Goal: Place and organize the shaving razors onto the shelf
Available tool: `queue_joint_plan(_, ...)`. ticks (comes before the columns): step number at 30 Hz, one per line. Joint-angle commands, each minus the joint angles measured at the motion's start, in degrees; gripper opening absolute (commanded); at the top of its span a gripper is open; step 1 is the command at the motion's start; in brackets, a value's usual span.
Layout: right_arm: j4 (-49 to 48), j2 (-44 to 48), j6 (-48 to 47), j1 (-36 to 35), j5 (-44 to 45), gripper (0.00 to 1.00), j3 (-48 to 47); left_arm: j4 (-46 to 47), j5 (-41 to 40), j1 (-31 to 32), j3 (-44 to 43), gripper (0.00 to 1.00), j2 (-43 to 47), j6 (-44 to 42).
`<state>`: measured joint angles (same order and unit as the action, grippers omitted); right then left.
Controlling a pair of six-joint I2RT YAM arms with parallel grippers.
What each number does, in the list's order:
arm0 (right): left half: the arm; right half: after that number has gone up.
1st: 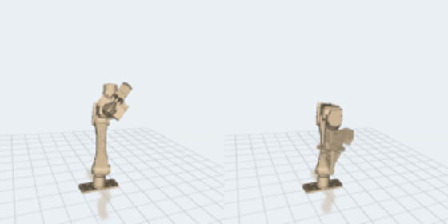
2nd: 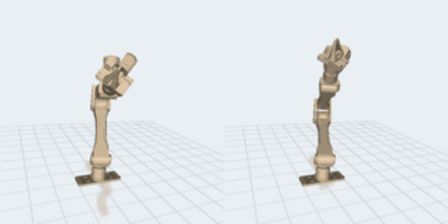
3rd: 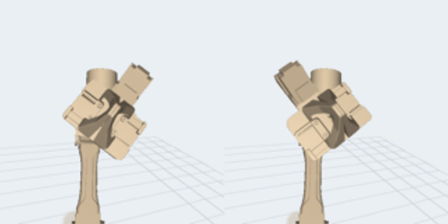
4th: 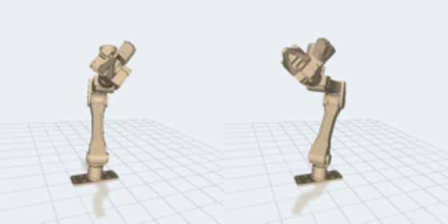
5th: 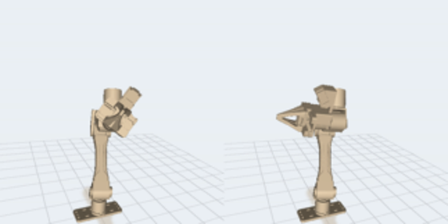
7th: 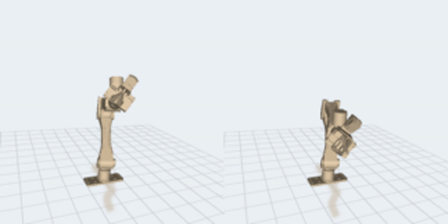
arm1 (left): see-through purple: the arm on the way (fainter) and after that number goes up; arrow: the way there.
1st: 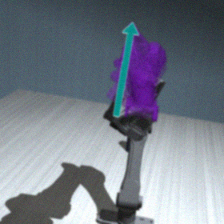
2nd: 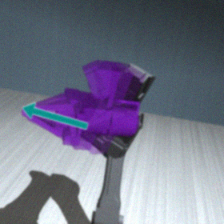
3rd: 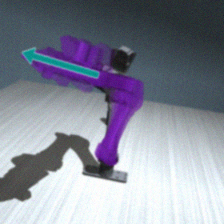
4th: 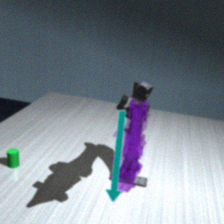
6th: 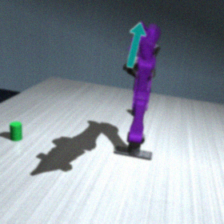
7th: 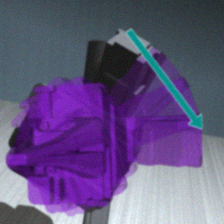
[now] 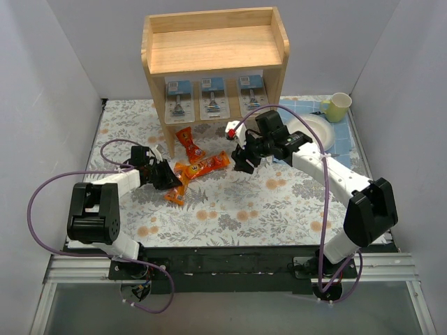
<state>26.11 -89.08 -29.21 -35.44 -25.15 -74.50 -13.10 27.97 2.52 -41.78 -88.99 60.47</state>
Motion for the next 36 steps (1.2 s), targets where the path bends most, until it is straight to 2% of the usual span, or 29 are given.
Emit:
queue_joint_plan(1, -1.76, -1.53, -1.81, -0.33, -0.96, 0.67, -2.05, -3.41, -0.81, -0.24, 1.18, 0.03, 1.08, -2.98)
queue_joint_plan(2, -1.59, -1.71, -1.90, -0.42, -0.96, 0.67, -3.01, -4.03, -0.72, -0.24, 0.91, 0.00, 2.32, -4.20)
queue_joint_plan(7, -0.18, -4.70, -1.38, -0.51, -1.83, 0.67, -8.46, -11.48, -0.10, -0.42, -4.52, 0.00, 10.40, -12.81)
queue_joint_plan(10, 1.49, -6.28, 0.03, -0.42, -3.59, 0.67, -13.29, -17.45, 0.25, -0.33, -8.04, 0.00, 14.36, -21.95)
queue_joint_plan(11, 1.75, -6.37, 0.73, -0.51, -4.12, 0.67, -14.17, -18.53, 0.42, -0.33, -8.49, 0.00, 17.24, -27.63)
queue_joint_plan(13, 1.84, -6.02, 2.49, -0.51, -5.69, 0.68, -15.76, -19.59, 1.82, -0.33, -8.32, 0.00, 21.29, -33.45)
queue_joint_plan(15, 1.84, -5.06, 3.89, -0.42, -6.32, 0.68, -16.55, -19.59, 2.97, -0.24, -6.30, 0.00, 28.74, -43.97)
queue_joint_plan(17, 1.58, -4.44, 6.97, -0.51, -7.54, 0.69, -17.17, -19.51, 4.72, -0.24, -4.38, 0.00, 33.51, -50.42)
queue_joint_plan(18, 1.75, -3.57, 7.50, -0.51, -9.90, 0.70, -17.34, -19.68, 5.69, -0.15, -3.93, 0.00, 37.71, -57.06)
queue_joint_plan(20, 1.49, -2.16, 8.03, -0.59, -12.28, 0.70, -17.00, -20.56, 10.16, -0.06, -2.70, 0.00, 41.60, -64.03)
queue_joint_plan(21, 1.49, -1.72, 7.94, -0.68, -14.12, 0.70, -16.91, -20.73, 11.48, -0.06, -2.17, 0.00, 45.79, -70.94)
queue_joint_plan(24, 1.41, -0.84, 7.24, -1.03, -16.94, 0.71, -17.17, -18.28, 16.32, 0.02, -1.02, 0.00, 51.18, -78.72)
queue_joint_plan(32, -10.81, 2.51, 13.39, -1.38, -24.94, 0.73, -14.80, -19.77, 24.67, 0.11, -5.06, 0.00, 50.85, -91.48)
queue_joint_plan(36, -15.73, 1.98, 15.32, -2.35, -26.88, 0.74, -14.36, -17.66, 26.61, 0.29, -4.72, 0.00, 49.88, -93.25)
